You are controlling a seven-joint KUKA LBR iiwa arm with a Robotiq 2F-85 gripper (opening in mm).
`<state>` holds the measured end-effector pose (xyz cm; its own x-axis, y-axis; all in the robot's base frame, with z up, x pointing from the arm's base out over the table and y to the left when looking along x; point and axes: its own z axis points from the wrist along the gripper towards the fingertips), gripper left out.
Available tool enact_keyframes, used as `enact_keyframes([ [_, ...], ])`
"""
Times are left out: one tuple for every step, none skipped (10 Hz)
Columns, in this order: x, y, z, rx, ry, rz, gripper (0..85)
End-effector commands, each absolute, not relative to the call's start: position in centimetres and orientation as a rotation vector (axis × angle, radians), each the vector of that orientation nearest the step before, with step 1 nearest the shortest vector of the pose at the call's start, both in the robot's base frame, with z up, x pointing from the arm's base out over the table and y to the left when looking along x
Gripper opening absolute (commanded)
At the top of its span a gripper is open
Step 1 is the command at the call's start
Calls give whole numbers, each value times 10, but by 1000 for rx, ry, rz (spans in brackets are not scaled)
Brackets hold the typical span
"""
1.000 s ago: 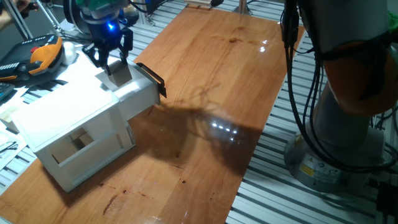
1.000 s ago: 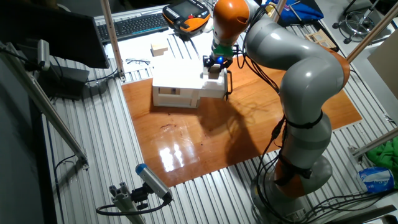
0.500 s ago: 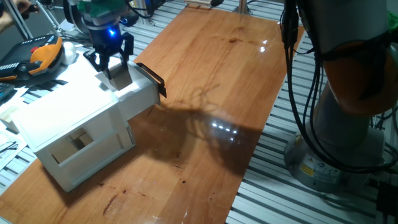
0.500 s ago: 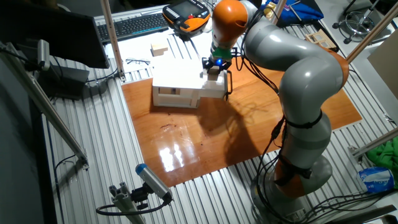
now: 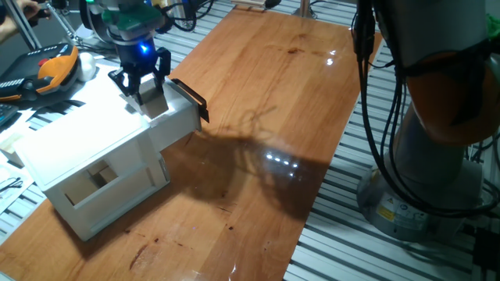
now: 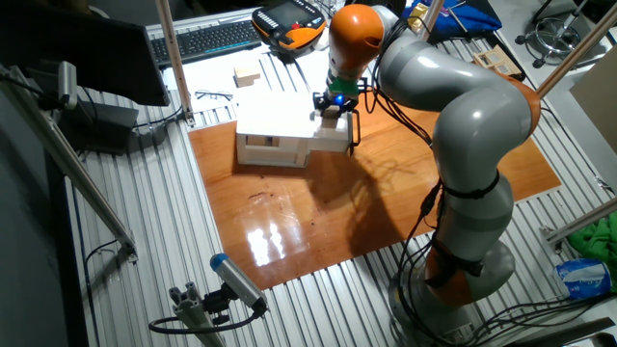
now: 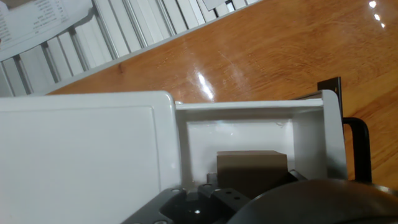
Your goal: Put things in the drawer
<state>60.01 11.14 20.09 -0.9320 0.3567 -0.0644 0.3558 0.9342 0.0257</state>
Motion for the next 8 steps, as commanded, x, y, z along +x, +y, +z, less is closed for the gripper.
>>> enact_keyframes([
  [600, 112, 200, 559, 3022, 22, 0],
  [600, 112, 199, 559, 3022, 22, 0],
  [600, 112, 198, 559, 3022, 20, 0],
  [599, 112, 196, 559, 3022, 17, 0],
  [598, 111, 195, 557, 3021, 18, 0],
  [598, 111, 194, 552, 3021, 15, 0],
  [597, 111, 193, 554, 3021, 20, 0],
  [594, 110, 193, 555, 3022, 27, 0],
])
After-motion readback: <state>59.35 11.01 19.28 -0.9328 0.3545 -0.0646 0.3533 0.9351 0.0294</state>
